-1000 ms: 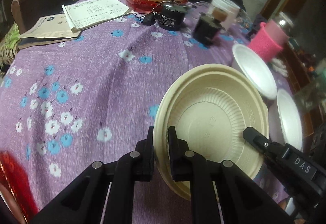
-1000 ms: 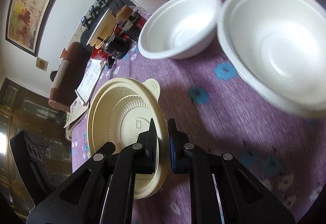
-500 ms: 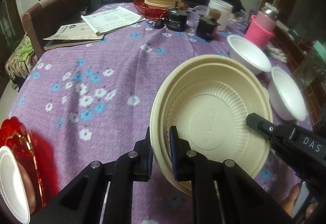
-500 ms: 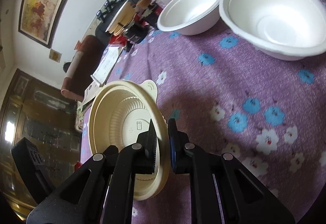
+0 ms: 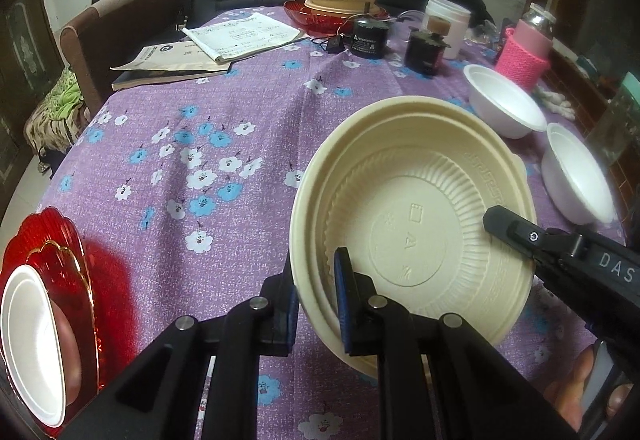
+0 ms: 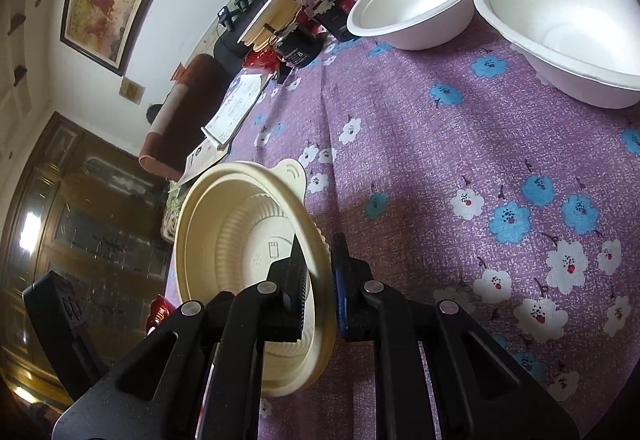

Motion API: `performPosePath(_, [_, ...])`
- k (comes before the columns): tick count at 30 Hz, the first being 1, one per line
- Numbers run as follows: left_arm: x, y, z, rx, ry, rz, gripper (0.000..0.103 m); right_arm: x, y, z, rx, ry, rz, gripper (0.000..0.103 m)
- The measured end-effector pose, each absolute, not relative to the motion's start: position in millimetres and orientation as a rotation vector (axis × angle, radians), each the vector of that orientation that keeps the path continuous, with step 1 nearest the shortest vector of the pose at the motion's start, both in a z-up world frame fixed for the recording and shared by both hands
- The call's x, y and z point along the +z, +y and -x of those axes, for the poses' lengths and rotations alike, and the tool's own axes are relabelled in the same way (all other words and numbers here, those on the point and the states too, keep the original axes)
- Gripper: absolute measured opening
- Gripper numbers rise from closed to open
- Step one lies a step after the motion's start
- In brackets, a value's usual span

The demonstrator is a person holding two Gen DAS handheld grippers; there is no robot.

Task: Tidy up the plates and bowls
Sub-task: 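Lift the beige bowl with the right gripper and carry it toward the red plates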

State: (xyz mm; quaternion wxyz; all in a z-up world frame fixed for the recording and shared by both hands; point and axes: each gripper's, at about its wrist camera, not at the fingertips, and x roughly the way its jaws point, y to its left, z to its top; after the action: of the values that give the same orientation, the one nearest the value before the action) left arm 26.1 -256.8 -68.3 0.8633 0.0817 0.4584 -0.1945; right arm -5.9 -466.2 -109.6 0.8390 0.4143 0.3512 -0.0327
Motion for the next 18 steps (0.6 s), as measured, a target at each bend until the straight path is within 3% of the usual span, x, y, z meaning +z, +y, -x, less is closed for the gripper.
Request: performPosePath(18, [-42, -224, -13, -0.379, 0.88, -0.155, 0.015, -84, -439, 13, -0.006, 0.678, -0.798, 0.011])
